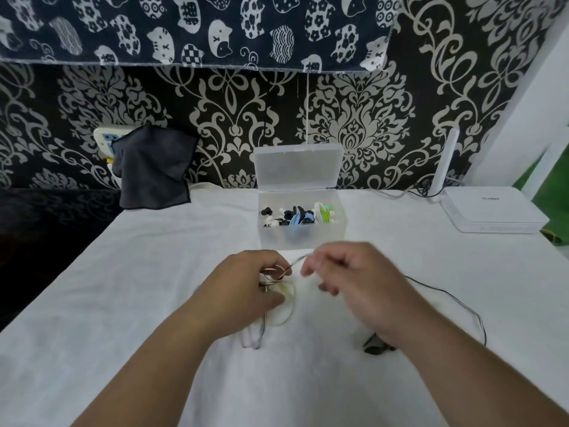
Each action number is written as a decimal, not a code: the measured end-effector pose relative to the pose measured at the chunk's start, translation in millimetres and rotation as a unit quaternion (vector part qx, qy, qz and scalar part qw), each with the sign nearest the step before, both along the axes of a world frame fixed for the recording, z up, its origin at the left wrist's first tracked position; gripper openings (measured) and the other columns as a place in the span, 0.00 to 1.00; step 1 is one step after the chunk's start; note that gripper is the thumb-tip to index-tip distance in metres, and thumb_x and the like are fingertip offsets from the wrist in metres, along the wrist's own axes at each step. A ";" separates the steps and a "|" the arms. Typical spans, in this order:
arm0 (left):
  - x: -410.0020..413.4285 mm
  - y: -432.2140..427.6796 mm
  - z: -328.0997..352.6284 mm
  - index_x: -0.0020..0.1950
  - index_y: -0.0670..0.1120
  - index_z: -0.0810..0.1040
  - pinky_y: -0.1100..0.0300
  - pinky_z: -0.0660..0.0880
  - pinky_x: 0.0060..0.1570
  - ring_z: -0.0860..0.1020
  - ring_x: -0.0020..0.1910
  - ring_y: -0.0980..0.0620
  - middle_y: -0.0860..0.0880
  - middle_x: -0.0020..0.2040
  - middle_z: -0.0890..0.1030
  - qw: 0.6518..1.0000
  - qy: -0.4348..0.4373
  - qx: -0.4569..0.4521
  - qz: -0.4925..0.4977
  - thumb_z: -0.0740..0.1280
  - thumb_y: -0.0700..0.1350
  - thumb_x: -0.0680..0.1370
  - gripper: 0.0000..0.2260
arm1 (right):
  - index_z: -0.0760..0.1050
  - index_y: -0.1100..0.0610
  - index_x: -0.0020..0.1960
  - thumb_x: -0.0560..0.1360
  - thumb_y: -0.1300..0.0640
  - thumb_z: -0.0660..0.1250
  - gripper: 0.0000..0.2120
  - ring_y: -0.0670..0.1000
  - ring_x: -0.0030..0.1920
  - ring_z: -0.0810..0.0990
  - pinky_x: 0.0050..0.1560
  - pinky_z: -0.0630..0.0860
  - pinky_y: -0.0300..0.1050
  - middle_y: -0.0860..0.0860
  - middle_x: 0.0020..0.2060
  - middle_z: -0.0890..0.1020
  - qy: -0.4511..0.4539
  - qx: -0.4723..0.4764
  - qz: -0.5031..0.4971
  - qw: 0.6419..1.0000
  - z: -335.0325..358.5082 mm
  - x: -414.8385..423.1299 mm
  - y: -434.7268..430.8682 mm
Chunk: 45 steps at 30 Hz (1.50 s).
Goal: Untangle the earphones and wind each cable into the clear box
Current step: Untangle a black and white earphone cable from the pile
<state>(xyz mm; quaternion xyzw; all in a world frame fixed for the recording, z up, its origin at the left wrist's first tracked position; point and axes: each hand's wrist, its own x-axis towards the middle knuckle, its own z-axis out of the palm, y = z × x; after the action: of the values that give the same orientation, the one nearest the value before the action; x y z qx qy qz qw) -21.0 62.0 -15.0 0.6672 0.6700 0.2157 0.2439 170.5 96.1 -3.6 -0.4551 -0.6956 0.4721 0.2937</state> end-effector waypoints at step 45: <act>33.9 -3.9 22.8 0.46 0.52 0.83 0.56 0.71 0.38 0.74 0.34 0.51 0.53 0.36 0.81 0.942 -0.334 0.016 0.006 0.75 0.38 0.72 0.09 | 0.65 0.55 0.37 0.83 0.51 0.54 0.17 0.52 0.33 0.72 0.42 0.82 0.53 0.53 0.32 0.68 0.449 -0.326 -0.036 0.831 29.9 22.0 10.7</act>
<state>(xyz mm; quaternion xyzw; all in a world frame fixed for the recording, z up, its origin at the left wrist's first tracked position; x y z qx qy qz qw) 12.9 58.2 7.7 0.5562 0.5509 0.4381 0.4419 192.6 106.7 26.4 -0.2868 -0.2754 0.8132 0.4250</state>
